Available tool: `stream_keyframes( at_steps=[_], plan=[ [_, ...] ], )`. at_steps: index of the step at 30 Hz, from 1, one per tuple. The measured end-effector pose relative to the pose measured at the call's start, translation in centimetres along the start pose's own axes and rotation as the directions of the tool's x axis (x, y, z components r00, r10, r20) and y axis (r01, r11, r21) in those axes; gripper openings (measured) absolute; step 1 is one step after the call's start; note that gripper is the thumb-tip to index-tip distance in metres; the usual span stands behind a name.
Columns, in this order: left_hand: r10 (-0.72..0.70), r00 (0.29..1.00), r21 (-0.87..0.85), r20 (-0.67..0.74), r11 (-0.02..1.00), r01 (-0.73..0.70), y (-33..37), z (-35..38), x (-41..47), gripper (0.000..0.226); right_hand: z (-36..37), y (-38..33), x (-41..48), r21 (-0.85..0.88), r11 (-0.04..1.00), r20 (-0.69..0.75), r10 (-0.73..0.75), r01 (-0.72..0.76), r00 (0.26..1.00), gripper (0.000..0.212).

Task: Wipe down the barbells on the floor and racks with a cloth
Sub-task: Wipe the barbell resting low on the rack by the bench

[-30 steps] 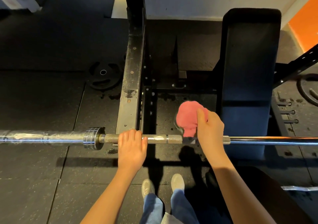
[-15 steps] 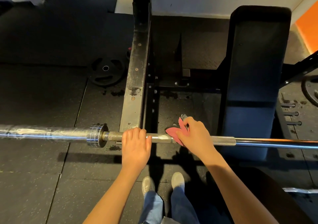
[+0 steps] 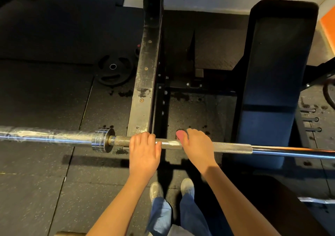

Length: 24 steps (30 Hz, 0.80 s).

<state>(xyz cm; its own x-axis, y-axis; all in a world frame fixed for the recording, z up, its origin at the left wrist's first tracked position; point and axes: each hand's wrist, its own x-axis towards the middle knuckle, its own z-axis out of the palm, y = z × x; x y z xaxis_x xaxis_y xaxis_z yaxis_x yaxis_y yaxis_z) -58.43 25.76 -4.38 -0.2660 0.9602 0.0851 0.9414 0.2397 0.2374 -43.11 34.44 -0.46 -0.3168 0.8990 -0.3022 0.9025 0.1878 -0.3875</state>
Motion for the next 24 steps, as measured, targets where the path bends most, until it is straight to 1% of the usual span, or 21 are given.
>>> stream_keyframes(
  at_steps=[2,3,5,6,7,8,9,10,11,12,14,15,16,17,18,19,20,21,22,23,24],
  plan=[
    [0.003,1.000,0.000,0.003,1.000,-0.003,0.0,-0.1,-0.2,0.034,-0.4,1.0,-1.7,0.115,0.992,-0.008,-0.045,0.045,0.999,0.025],
    [0.003,1.000,0.000,0.002,1.000,-0.003,0.0,-0.1,-0.3,0.034,-0.4,1.7,-2.9,0.130,0.986,-0.030,-0.098,0.101,0.995,0.023],
    [0.001,1.000,0.000,0.004,1.000,-0.001,0.0,0.0,-0.4,0.035,0.0,3.1,-4.4,0.138,0.973,-0.099,-0.172,0.185,0.980,0.039],
    [0.000,1.000,0.001,0.006,1.000,0.000,0.0,0.0,-0.4,0.035,0.3,3.6,-4.5,0.146,0.965,-0.143,-0.197,0.217,0.970,0.040],
    [-0.003,1.000,0.000,0.009,1.000,0.003,0.0,0.0,-0.5,0.035,0.0,3.4,-4.0,0.154,0.967,-0.129,-0.185,0.204,0.974,0.033],
    [-0.006,1.000,0.000,0.008,1.000,0.006,0.0,0.0,-0.5,0.036,-0.2,3.0,-3.1,0.145,0.977,-0.082,-0.146,0.157,0.986,0.022],
    [-0.009,1.000,0.000,0.008,1.000,0.009,0.0,0.0,-0.4,0.036,-0.1,2.6,-1.9,0.062,0.993,-0.010,-0.105,0.105,0.994,0.026],
    [-0.010,1.000,0.003,0.008,1.000,0.010,0.0,0.1,-0.4,0.035,0.1,2.2,-0.8,-0.052,0.993,0.048,-0.105,0.108,0.993,0.034],
    [-0.009,1.000,0.009,0.006,1.000,0.009,0.0,0.1,-0.4,0.035,0.2,1.6,0.0,-0.155,0.980,0.065,-0.118,0.127,0.991,0.040],
    [-0.009,1.000,0.016,0.000,1.000,0.009,0.1,0.2,-0.3,0.035,0.5,1.3,0.8,-0.199,0.970,0.091,-0.122,0.138,0.988,0.044],
    [-0.011,1.000,0.030,-0.007,1.000,0.011,0.1,0.1,-0.3,0.035,0.9,0.5,1.2,-0.158,0.987,0.070,-0.029,0.040,0.997,0.047],
    [-0.009,1.000,0.033,-0.004,0.999,0.009,0.1,0.1,-0.3,0.036,1.0,0.3,1.0,-0.096,0.995,0.054,0.032,-0.026,0.998,0.046],
    [-0.007,1.000,0.033,-0.002,0.999,0.007,0.2,0.1,-0.3,0.035,1.0,0.4,0.4,-0.031,0.998,0.020,0.055,-0.054,0.998,0.041],
    [-0.005,1.000,0.029,-0.003,1.000,0.006,0.2,0.0,-0.4,0.035,1.1,0.8,-0.5,0.027,1.000,-0.047,0.002,0.000,0.999,0.031],
    [-0.006,1.000,0.023,-0.005,1.000,0.006,0.2,0.1,-0.4,0.034,1.1,1.3,-1.7,0.052,0.993,-0.116,-0.103,0.110,0.988,0.020],
    [-0.007,1.000,0.019,-0.007,1.000,0.007,0.2,0.1,-0.4,0.034,1.4,1.9,-3.2,0.037,0.981,-0.180,-0.183,0.192,0.967,0.025],
    [-0.007,1.000,0.018,-0.007,1.000,0.007,0.2,0.1,-0.4,0.034,1.7,2.7,-4.4,0.029,0.962,-0.219,-0.259,0.271,0.941,0.036],
    [-0.007,1.000,0.019,-0.007,1.000,0.008,0.2,0.1,-0.4,0.034,1.6,3.2,-4.8,0.042,0.952,-0.228,-0.287,0.304,0.930,0.037],
    [-0.007,1.000,0.021,-0.007,1.000,0.008,0.2,0.1,-0.5,0.035,1.1,3.2,-4.4,0.031,0.956,-0.220,-0.278,0.291,0.935,0.028],
    [-0.006,1.000,0.023,-0.007,1.000,0.007,0.2,0.1,-0.5,0.035,0.4,2.5,-3.4,0.003,0.972,-0.192,-0.230,0.234,0.954,0.026],
    [-0.005,1.000,0.023,-0.007,1.000,0.005,0.2,0.1,-0.5,0.036,0.1,1.8,-1.8,-0.063,0.982,-0.147,-0.187,0.180,0.971,0.033]
  ],
)
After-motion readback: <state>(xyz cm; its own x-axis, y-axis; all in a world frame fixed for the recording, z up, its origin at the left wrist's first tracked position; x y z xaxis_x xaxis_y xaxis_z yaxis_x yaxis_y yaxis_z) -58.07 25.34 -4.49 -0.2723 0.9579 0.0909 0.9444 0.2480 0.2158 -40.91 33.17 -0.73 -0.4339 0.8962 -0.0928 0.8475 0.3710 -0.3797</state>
